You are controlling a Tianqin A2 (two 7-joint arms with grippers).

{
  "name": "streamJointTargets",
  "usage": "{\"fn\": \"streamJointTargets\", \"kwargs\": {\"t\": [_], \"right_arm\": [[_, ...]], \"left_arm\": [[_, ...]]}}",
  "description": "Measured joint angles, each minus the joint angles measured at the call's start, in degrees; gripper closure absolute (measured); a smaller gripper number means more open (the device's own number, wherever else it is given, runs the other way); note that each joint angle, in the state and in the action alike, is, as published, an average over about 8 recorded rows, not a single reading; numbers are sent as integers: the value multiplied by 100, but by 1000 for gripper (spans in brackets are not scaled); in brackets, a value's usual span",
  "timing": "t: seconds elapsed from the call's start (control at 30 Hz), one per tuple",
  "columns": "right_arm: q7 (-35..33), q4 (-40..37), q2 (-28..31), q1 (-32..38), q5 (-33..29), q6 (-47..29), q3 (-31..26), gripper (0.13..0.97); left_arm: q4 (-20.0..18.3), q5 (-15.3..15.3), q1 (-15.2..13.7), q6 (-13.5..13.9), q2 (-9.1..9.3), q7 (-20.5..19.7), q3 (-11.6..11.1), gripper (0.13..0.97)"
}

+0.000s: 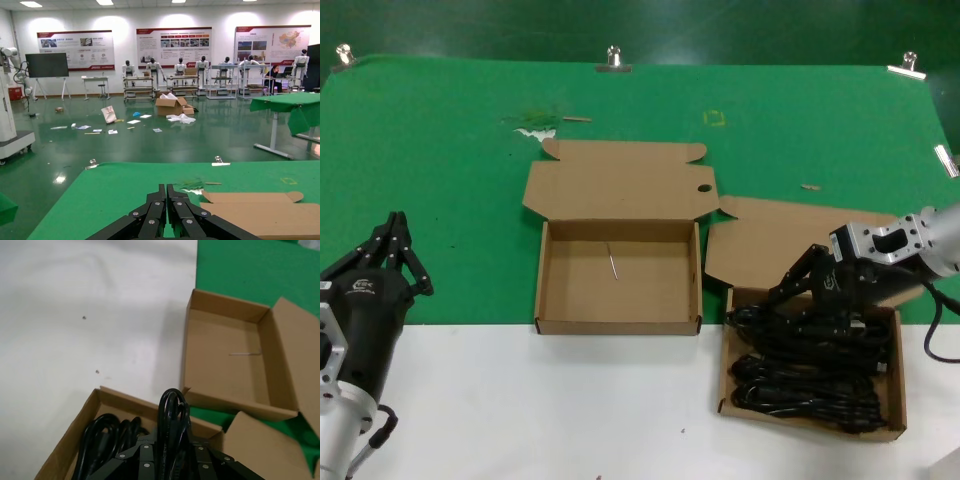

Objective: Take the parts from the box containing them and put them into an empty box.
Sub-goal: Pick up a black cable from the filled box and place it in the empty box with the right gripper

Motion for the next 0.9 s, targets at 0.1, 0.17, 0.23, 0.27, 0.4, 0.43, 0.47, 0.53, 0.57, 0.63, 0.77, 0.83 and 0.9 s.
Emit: {"fn": "streamJointTargets", "kwargs": {"t": [0.1, 0.17, 0.23, 0.27, 0.4, 0.43, 0.47, 0.53, 0.57, 0.63, 0.77, 0.83, 0.9], "right_arm": [[20, 6, -4, 72, 35, -36, 40, 857], [20, 9, -20, 115, 71, -39, 78, 857], [12, 11, -48, 153, 116, -30, 125, 857], [6, 11, -65, 168, 139, -22, 149, 857], [-32, 7, -165, 212, 240, 42, 254, 857], [-44, 5, -197, 218, 265, 66, 281, 857], [-57, 3, -230, 221, 289, 91, 305, 857], [-85, -3, -303, 223, 333, 149, 352, 857], [-100, -6, -340, 223, 352, 178, 371, 857], [-135, -13, -422, 218, 385, 240, 407, 857], [-209, -29, -600, 205, 429, 373, 455, 857], [-251, -37, -700, 197, 447, 459, 476, 857], [-291, -46, -800, 188, 462, 556, 493, 857]], "left_arm": [[0, 0, 0, 0, 0, 0, 0, 946], [0, 0, 0, 0, 0, 0, 0, 946], [0, 0, 0, 0, 0, 0, 0, 946], [0, 0, 0, 0, 0, 0, 0, 946], [0, 0, 0, 0, 0, 0, 0, 946], [0, 0, 0, 0, 0, 0, 0, 946], [0, 0, 0, 0, 0, 0, 0, 946], [0, 0, 0, 0, 0, 0, 0, 946], [0, 0, 0, 0, 0, 0, 0, 946], [0, 0, 0, 0, 0, 0, 0, 946], [0, 0, 0, 0, 0, 0, 0, 946], [0, 0, 0, 0, 0, 0, 0, 946], [0, 0, 0, 0, 0, 0, 0, 946]]}}
